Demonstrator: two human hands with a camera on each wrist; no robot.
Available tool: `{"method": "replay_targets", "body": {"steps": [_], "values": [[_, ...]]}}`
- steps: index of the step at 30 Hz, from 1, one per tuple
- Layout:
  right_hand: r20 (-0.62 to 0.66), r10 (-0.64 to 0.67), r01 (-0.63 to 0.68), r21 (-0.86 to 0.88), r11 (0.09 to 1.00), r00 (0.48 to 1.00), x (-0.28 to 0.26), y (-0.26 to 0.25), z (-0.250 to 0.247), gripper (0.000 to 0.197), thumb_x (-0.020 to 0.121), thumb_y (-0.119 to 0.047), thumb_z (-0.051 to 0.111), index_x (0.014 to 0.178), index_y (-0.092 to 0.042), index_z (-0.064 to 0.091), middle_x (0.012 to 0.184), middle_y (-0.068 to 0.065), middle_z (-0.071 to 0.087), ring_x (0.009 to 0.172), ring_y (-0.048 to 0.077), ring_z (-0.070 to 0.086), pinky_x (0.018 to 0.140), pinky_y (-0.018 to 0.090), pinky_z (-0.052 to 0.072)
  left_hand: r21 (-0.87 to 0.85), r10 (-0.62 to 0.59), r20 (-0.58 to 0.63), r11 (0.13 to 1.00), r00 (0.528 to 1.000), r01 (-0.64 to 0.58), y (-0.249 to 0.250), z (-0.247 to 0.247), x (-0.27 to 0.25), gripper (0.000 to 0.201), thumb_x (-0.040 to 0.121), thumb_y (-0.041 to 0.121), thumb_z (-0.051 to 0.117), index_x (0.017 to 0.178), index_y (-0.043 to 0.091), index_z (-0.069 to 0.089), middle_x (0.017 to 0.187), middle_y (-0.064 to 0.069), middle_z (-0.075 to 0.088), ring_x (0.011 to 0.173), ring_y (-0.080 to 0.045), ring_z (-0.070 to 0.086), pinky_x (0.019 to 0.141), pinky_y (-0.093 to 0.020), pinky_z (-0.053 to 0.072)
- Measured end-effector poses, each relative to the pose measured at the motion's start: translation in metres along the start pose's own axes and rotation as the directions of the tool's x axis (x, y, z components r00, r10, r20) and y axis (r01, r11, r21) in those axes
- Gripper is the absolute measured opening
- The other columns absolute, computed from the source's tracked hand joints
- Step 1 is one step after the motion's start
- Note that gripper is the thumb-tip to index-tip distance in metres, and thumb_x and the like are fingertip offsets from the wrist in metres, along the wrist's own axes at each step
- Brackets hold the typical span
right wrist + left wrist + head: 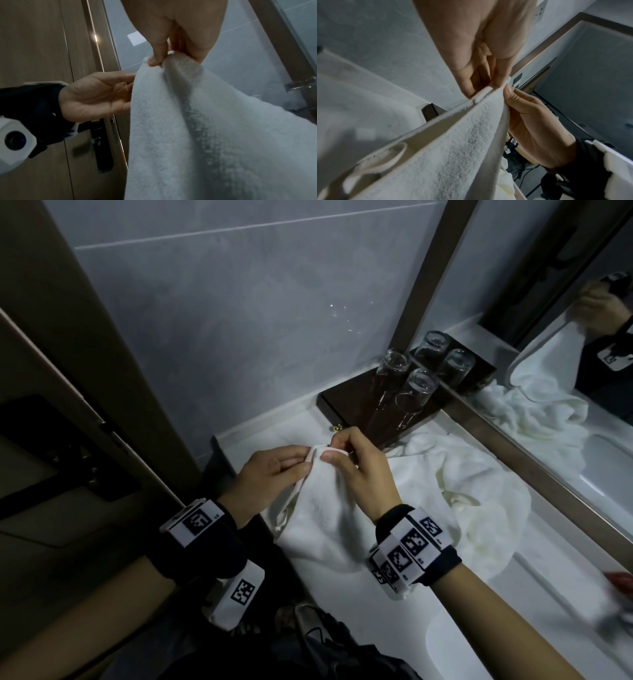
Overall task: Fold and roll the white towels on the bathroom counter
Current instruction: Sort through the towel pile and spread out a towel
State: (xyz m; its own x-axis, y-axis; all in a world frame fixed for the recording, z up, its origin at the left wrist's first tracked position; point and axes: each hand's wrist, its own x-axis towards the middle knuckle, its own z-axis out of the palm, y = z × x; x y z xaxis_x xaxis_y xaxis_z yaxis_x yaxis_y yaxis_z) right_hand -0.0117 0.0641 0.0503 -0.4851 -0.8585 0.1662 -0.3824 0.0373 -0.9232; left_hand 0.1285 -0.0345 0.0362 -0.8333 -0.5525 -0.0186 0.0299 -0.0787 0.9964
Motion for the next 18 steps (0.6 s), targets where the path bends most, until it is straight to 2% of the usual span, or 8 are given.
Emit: {"method": "replay_targets", "body": {"steps": [3, 5, 8, 10, 12, 13, 15, 18], "values": [[-0.020, 0.015, -0.015, -0.045, 0.999, 1.000, -0.003, 0.004, 0.004, 0.014, 0.087, -0.018, 0.063, 0.083, -0.016, 0.051, 0.077, -0.008, 0.050, 0.067, 0.001, 0.044, 0.065, 0.015, 0.034, 0.057, -0.056, 0.059, 0.997, 0.997, 0.053, -0.001, 0.002, 0.000, 0.022, 0.084, 0.015, 0.059, 0.102, 0.026, 0.066, 0.100, -0.003, 0.072, 0.098, -0.013, 0.065, 0.086, -0.027, 0.051], [-0.013, -0.021, 0.020, -0.072, 0.997, 1.000, -0.005, 0.003, 0.007, 0.019, 0.085, -0.021, 0.066, 0.087, -0.015, 0.049, 0.086, 0.000, 0.050, 0.071, 0.006, 0.043, 0.065, 0.014, 0.034, 0.109, -0.021, 0.029, 0.994, 0.999, 0.018, -0.002, 0.005, 0.001, 0.017, 0.082, 0.009, 0.065, 0.095, 0.019, 0.063, 0.091, 0.003, 0.070, 0.092, -0.008, 0.065, 0.085, -0.024, 0.050], [0.127, -0.025, 0.036, -0.089, 0.995, 0.992, -0.004, 0.003, 0.005, 0.048, 0.070, -0.028, 0.079, 0.105, -0.021, 0.047, 0.103, 0.002, 0.051, 0.080, 0.014, 0.046, 0.069, 0.017, 0.038, 0.223, 0.099, 0.051, 0.969, 0.994, -0.108, 0.000, 0.008, 0.004, 0.010, 0.084, 0.009, 0.059, 0.086, 0.019, 0.060, 0.077, 0.009, 0.062, 0.078, -0.003, 0.058, 0.077, -0.015, 0.046], [0.251, 0.047, 0.010, -0.220, 0.975, 0.967, 0.000, 0.006, -0.006, 0.059, 0.057, -0.036, 0.086, 0.106, -0.023, 0.054, 0.090, -0.005, 0.056, 0.078, 0.008, 0.047, 0.071, 0.024, 0.039, 0.266, 0.130, 0.033, 0.955, 0.991, -0.134, 0.003, 0.004, 0.004, 0.018, 0.082, 0.012, 0.058, 0.081, 0.030, 0.059, 0.074, 0.008, 0.059, 0.075, -0.003, 0.055, 0.073, -0.010, 0.042], [0.327, 0.109, 0.043, -0.426, 0.904, 0.939, 0.004, 0.015, -0.021, 0.051, 0.054, -0.041, 0.086, 0.091, -0.016, 0.062, 0.077, -0.010, 0.053, 0.077, 0.005, 0.043, 0.070, 0.027, 0.036, 0.274, 0.164, -0.025, 0.950, 0.986, -0.151, 0.007, -0.004, 0.004, 0.024, 0.081, 0.011, 0.060, 0.078, 0.034, 0.058, 0.073, 0.009, 0.059, 0.074, -0.002, 0.053, 0.072, -0.006, 0.040], [0.352, 0.152, 0.054, -0.510, 0.858, 0.924, 0.006, 0.021, -0.030, 0.047, 0.056, -0.042, 0.085, 0.088, -0.015, 0.063, 0.079, -0.009, 0.055, 0.080, 0.008, 0.043, 0.073, 0.030, 0.038, 0.276, 0.194, -0.051, 0.946, 0.980, -0.173, 0.010, -0.009, 0.004, 0.024, 0.081, 0.010, 0.059, 0.080, 0.034, 0.057, 0.074, 0.013, 0.062, 0.075, 0.003, 0.054, 0.074, -0.004, 0.039], [0.345, 0.295, 0.002, -0.653, 0.757, 0.891, 0.010, 0.035, -0.047, 0.043, 0.062, -0.042, 0.082, 0.094, -0.018, 0.066, 0.091, -0.005, 0.056, 0.094, 0.015, 0.045, 0.080, 0.033, 0.042, 0.305, 0.271, -0.105, 0.925, 0.957, -0.228, 0.015, -0.021, 0.002, 0.022, 0.082, 0.004, 0.056, 0.085, 0.026, 0.057, 0.080, 0.022, 0.064, 0.078, 0.013, 0.054, 0.077, -0.002, 0.039], [0.202, 0.510, -0.165, -0.793, 0.586, 0.836, 0.010, 0.054, -0.068, 0.049, 0.064, -0.037, 0.080, 0.105, -0.018, 0.062, 0.092, -0.006, 0.044, 0.095, 0.016, 0.046, 0.067, 0.022, 0.037, 0.283, 0.310, -0.278, 0.931, 0.909, -0.231, 0.017, -0.040, 0.003, 0.016, 0.086, -0.005, 0.053, 0.092, 0.010, 0.056, 0.079, 0.012, 0.062, 0.075, 0.013, 0.054, 0.075, -0.003, 0.041]]}}
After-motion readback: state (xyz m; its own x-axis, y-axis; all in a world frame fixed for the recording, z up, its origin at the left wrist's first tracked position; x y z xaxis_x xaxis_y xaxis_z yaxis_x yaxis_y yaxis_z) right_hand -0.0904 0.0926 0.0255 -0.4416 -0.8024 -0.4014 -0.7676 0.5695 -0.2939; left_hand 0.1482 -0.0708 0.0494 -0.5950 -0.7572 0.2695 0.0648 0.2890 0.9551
